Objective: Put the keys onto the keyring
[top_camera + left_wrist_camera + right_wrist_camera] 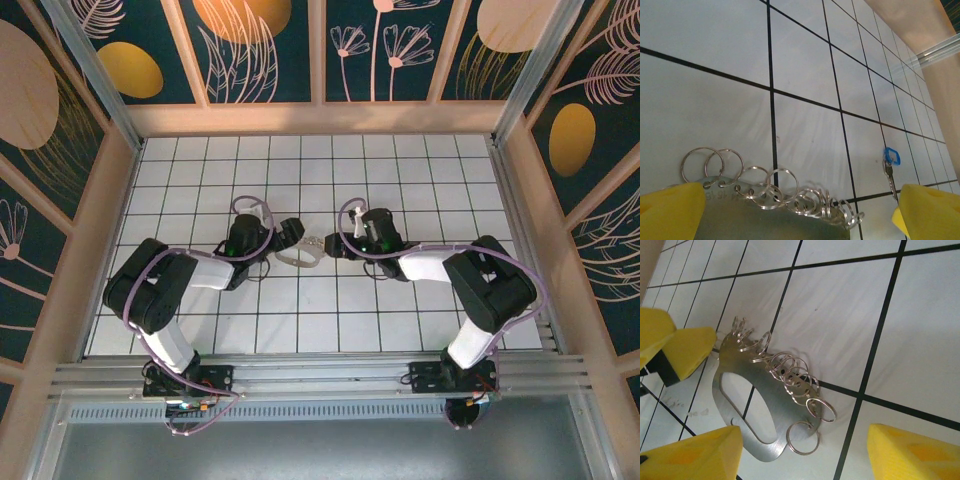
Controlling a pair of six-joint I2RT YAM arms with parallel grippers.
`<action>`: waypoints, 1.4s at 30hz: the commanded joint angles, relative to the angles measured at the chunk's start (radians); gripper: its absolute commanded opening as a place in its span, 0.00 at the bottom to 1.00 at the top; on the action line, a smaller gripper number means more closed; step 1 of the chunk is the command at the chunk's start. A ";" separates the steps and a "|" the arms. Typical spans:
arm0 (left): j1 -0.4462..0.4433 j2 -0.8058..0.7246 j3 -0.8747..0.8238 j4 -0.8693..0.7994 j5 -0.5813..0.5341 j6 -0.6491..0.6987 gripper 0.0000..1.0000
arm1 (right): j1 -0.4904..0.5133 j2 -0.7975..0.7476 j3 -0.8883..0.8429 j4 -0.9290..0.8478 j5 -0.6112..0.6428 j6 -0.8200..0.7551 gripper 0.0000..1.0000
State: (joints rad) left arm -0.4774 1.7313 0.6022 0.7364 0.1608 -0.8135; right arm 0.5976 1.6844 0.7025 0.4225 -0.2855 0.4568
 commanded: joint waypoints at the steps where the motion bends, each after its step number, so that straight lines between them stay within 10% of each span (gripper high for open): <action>1: -0.004 0.022 0.055 -0.004 0.009 0.036 0.99 | 0.018 0.014 0.021 0.038 0.005 0.017 0.66; 42: -0.001 -0.351 0.109 -0.324 -0.081 0.058 0.99 | 0.185 0.084 0.199 -0.359 0.336 -0.342 0.39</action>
State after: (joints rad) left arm -0.4774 1.4097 0.7055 0.4072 0.0917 -0.7460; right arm 0.7719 1.7515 0.8703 0.0902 0.0223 0.1345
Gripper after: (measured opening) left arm 0.988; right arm 0.398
